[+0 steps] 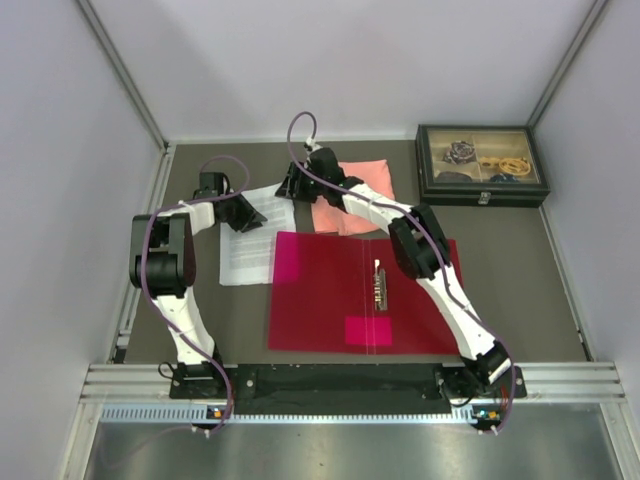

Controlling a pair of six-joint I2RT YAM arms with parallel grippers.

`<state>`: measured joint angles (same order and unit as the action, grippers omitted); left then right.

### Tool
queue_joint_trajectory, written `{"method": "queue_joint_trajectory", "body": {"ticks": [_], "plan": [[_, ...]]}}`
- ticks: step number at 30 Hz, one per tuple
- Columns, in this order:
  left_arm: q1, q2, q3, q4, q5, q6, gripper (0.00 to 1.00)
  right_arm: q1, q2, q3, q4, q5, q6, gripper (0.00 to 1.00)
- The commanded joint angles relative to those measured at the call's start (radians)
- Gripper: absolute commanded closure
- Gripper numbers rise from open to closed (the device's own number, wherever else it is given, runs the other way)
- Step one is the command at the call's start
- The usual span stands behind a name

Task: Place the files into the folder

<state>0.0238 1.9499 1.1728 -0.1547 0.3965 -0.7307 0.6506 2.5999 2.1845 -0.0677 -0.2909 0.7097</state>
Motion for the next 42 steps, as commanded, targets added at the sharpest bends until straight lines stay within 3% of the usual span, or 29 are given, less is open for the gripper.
{"method": "queue_joint_trajectory", "body": {"ticks": [1, 4, 7, 11, 23, 37, 42], "plan": [[-0.002, 0.007, -0.018, -0.06, -0.022, 0.031, 0.7, 0.007, -0.018, 0.002, 0.039, -0.004, -0.019, 0.44], [-0.004, -0.005, -0.013, -0.065, -0.021, 0.036, 0.69, 0.006, -0.044, -0.009, 0.002, 0.044, -0.064, 0.41], [-0.005, -0.017, -0.001, -0.077, -0.024, 0.05, 0.67, -0.012, -0.046, 0.006, -0.02, 0.082, -0.09, 0.26], [-0.004, -0.022, 0.011, -0.092, -0.008, 0.066, 0.64, -0.042, 0.012, 0.076, -0.023, 0.07, -0.06, 0.23], [-0.005, 0.024, 0.07, -0.163, -0.045, 0.083, 0.6, -0.049, 0.2, 0.258, 0.032, -0.039, 0.108, 0.26], [-0.007, 0.024, 0.045, -0.169, -0.074, 0.105, 0.61, -0.042, 0.215, 0.224, 0.111, -0.137, 0.18, 0.37], [-0.005, 0.021, 0.045, -0.171, -0.082, 0.108, 0.61, -0.043, 0.192, 0.173, 0.213, -0.155, 0.212, 0.37]]}}
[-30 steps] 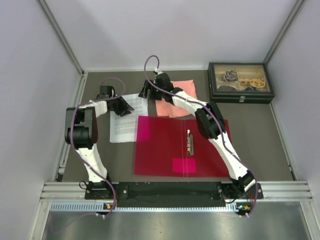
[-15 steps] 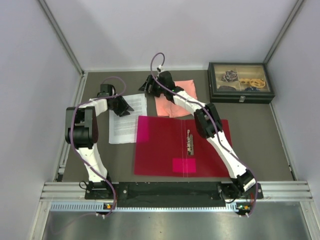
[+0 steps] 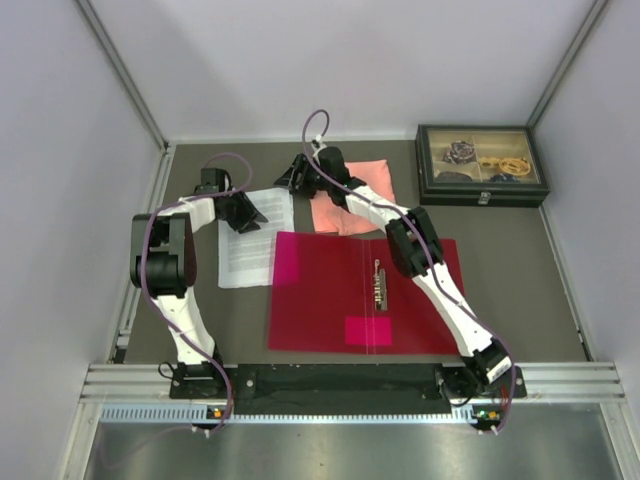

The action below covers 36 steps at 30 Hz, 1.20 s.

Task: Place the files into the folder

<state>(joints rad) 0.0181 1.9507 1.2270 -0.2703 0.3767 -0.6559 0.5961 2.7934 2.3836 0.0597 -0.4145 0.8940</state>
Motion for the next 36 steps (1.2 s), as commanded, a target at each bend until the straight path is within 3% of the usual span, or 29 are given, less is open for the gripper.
{"method": "queue_joint_trajectory", "body": {"ticks": [1, 6, 11, 18, 30, 34, 36], "plan": [[-0.001, 0.022, -0.008, -0.056, -0.064, 0.035, 0.61, 0.01, 0.0, -0.027, 0.1, -0.04, 0.034, 0.38], [-0.003, 0.028, 0.003, -0.061, -0.065, 0.036, 0.61, 0.007, -0.009, -0.053, 0.193, -0.056, 0.062, 0.42], [-0.003, 0.034, 0.011, -0.066, -0.071, 0.041, 0.61, 0.001, -0.005, -0.055, 0.232, -0.081, 0.083, 0.61], [-0.003, 0.04, 0.012, -0.066, -0.078, 0.042, 0.61, 0.001, -0.014, -0.066, 0.256, -0.109, 0.077, 0.72], [-0.01, 0.04, 0.031, -0.061, -0.078, 0.03, 0.61, 0.037, -0.073, -0.159, 0.143, -0.122, -0.018, 0.59], [-0.014, 0.039, 0.026, -0.056, -0.081, 0.029, 0.61, 0.039, -0.083, -0.184, 0.155, -0.129, -0.021, 0.6], [-0.014, 0.033, 0.031, -0.056, -0.081, 0.032, 0.61, 0.037, -0.074, -0.155, 0.157, -0.135, -0.018, 0.69]]}}
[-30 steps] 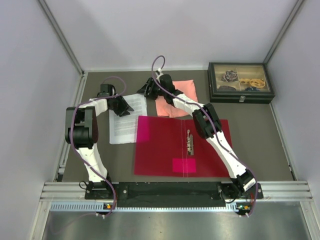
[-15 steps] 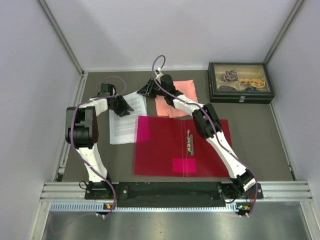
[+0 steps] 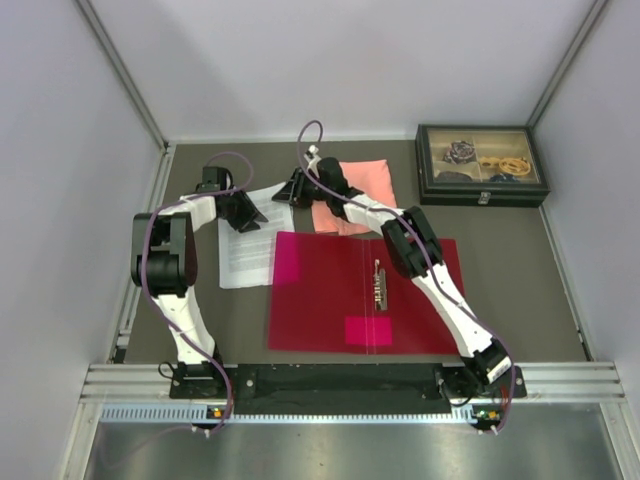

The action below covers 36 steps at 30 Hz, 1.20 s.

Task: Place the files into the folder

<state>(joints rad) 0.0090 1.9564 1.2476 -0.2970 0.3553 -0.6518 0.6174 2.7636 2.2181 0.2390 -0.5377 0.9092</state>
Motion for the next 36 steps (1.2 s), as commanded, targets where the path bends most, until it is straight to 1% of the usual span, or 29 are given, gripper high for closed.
{"method": "queue_joint_trajectory", "body": {"ticks": [1, 2, 3, 4, 6, 7, 8, 9, 10, 13, 14, 17, 18, 20, 21, 22, 23, 24, 25, 26, 27, 28, 29, 30, 31, 32, 34, 35, 36], "plan": [[-0.006, 0.024, 0.015, -0.033, -0.061, 0.03, 0.61, 0.018, -0.035, 0.023, -0.014, -0.015, -0.027, 0.73], [-0.006, 0.018, 0.021, -0.036, -0.062, 0.04, 0.6, 0.018, -0.03, 0.04, 0.002, -0.015, -0.021, 0.74], [-0.006, 0.001, 0.041, -0.045, -0.075, 0.047, 0.6, 0.019, -0.025, 0.046, 0.028, -0.019, -0.009, 0.81], [-0.006, -0.011, 0.056, -0.074, -0.082, 0.053, 0.59, 0.019, -0.018, 0.058, 0.049, -0.016, 0.002, 0.85], [-0.006, -0.078, 0.1, -0.103, -0.11, 0.078, 0.56, 0.019, -0.018, 0.089, 0.074, 0.01, 0.019, 1.0], [-0.006, -0.111, 0.111, -0.113, -0.124, 0.087, 0.52, 0.021, -0.03, 0.08, 0.109, 0.019, 0.075, 1.0], [-0.032, -0.15, 0.121, -0.128, -0.14, 0.109, 0.5, 0.024, -0.036, 0.063, 0.209, 0.027, 0.11, 1.0], [-0.035, -0.225, 0.143, -0.137, -0.157, 0.118, 0.45, 0.027, -0.044, 0.063, 0.248, 0.048, 0.138, 1.0], [-0.037, -0.264, 0.157, -0.149, -0.17, 0.127, 0.44, 0.036, -0.05, 0.075, 0.275, 0.06, 0.175, 1.0], [-0.046, -0.414, 0.193, -0.198, -0.168, 0.152, 0.39, 0.067, -0.097, 0.129, 0.307, 0.136, 0.201, 1.0], [-0.049, -0.492, 0.194, -0.208, -0.161, 0.158, 0.38, 0.082, -0.145, 0.14, 0.309, 0.157, 0.201, 1.0], [-0.053, -0.611, 0.182, -0.232, -0.144, 0.159, 0.35, 0.088, -0.244, 0.108, 0.29, 0.217, 0.194, 1.0], [-0.053, -0.681, 0.165, -0.24, -0.142, 0.161, 0.35, 0.088, -0.331, 0.086, 0.239, 0.237, 0.194, 1.0], [-0.053, -0.77, 0.141, -0.24, -0.127, 0.15, 0.34, 0.084, -0.425, 0.019, 0.145, 0.24, 0.163, 1.0], [-0.053, -0.793, 0.119, -0.241, -0.118, 0.146, 0.34, 0.079, -0.544, -0.018, 0.064, 0.229, 0.139, 1.0], [-0.053, -0.816, 0.105, -0.24, -0.107, 0.13, 0.34, 0.077, -0.603, -0.062, 0.016, 0.234, 0.084, 1.0], [-0.053, -0.852, 0.093, -0.241, -0.087, 0.121, 0.34, 0.076, -0.672, -0.148, -0.031, 0.239, 0.053, 1.0], [-0.055, -0.866, 0.07, -0.24, -0.06, 0.113, 0.34, 0.071, -0.782, -0.191, -0.09, 0.248, 0.005, 1.0], [-0.057, -0.876, 0.056, -0.238, -0.043, 0.106, 0.34, 0.068, -0.847, -0.236, -0.181, 0.249, -0.016, 1.0], [-0.06, -0.892, 0.046, -0.237, -0.035, 0.095, 0.34, 0.062, -0.904, -0.333, -0.228, 0.252, -0.032, 1.0], [-0.066, -0.902, 0.024, -0.235, -0.027, 0.089, 0.34, 0.058, -0.956, -0.389, -0.271, 0.254, -0.041, 1.0], [-0.07, -0.912, 0.015, -0.225, -0.024, 0.081, 0.34, 0.039, -1.067, -0.443, -0.356, 0.257, -0.059, 1.0], [-0.079, -0.925, 0.007, -0.219, -0.019, 0.077, 0.34, 0.03, -1.113, -0.534, -0.407, 0.257, -0.062, 1.0], [-0.086, -0.932, -0.006, -0.214, -0.016, 0.072, 0.35, 0.018, -1.166, -0.582, -0.449, 0.236, -0.064, 1.0], [-0.092, -0.938, -0.014, -0.205, -0.016, 0.067, 0.34, -0.016, -1.262, -0.636, -0.483, 0.222, -0.076, 1.0], [-0.107, -0.939, -0.02, -0.189, -0.013, 0.06, 0.34, -0.028, -1.321, -0.747, -0.527, 0.202, -0.079, 1.0], [-0.128, -0.932, -0.033, -0.182, -0.007, 0.054, 0.34, -0.056, -1.421, -0.849, -0.601, 0.18, -0.124, 1.0], [-0.164, -0.913, -0.036, -0.177, -0.01, 0.053, 0.34, -0.08, -1.522, -0.93, -0.697, 0.2, -0.147, 1.0], [-0.187, -0.903, -0.045, -0.171, -0.013, 0.052, 0.35, -0.094, -1.562, -0.968, -0.748, 0.214, -0.179, 1.0]]}}
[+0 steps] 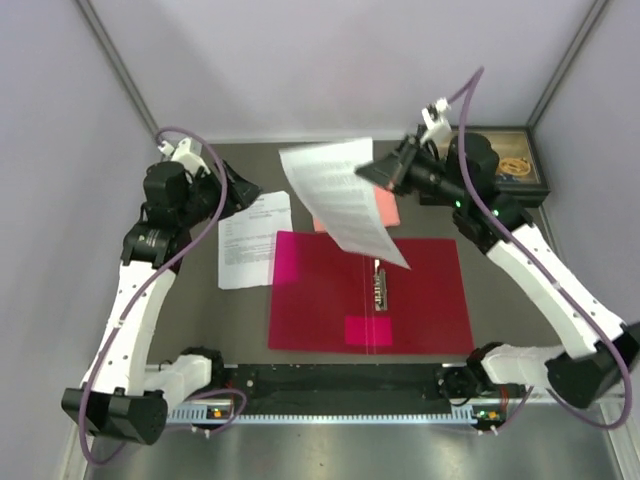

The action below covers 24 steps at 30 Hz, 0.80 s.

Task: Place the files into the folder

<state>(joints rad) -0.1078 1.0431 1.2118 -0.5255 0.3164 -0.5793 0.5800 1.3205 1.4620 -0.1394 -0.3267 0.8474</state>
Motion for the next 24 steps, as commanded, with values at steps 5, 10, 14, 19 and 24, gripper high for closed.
{"method": "queue_joint_trajectory", "body": {"ticks": [5, 10, 14, 19, 24], "plan": [[-0.292, 0.13, -0.076, 0.154, -0.028, -0.053, 0.35, -0.245, -0.338, -0.44, -0.555, 0.047, -0.18, 1.0], [-0.508, 0.337, -0.09, 0.249, -0.091, -0.063, 0.35, -0.475, -0.353, -0.59, -0.66, 0.067, -0.31, 1.0], [-0.553, 0.451, -0.104, 0.289, -0.059, -0.088, 0.39, -0.575, -0.333, -0.606, -0.672, 0.06, -0.366, 1.0], [-0.593, 0.511, -0.156, 0.389, -0.045, -0.131, 0.39, -0.575, -0.253, -0.551, -0.713, 0.216, -0.456, 1.0], [-0.615, 0.587, -0.156, 0.42, -0.039, -0.128, 0.4, -0.575, -0.167, -0.525, -0.706, 0.202, -0.537, 1.0]]}}
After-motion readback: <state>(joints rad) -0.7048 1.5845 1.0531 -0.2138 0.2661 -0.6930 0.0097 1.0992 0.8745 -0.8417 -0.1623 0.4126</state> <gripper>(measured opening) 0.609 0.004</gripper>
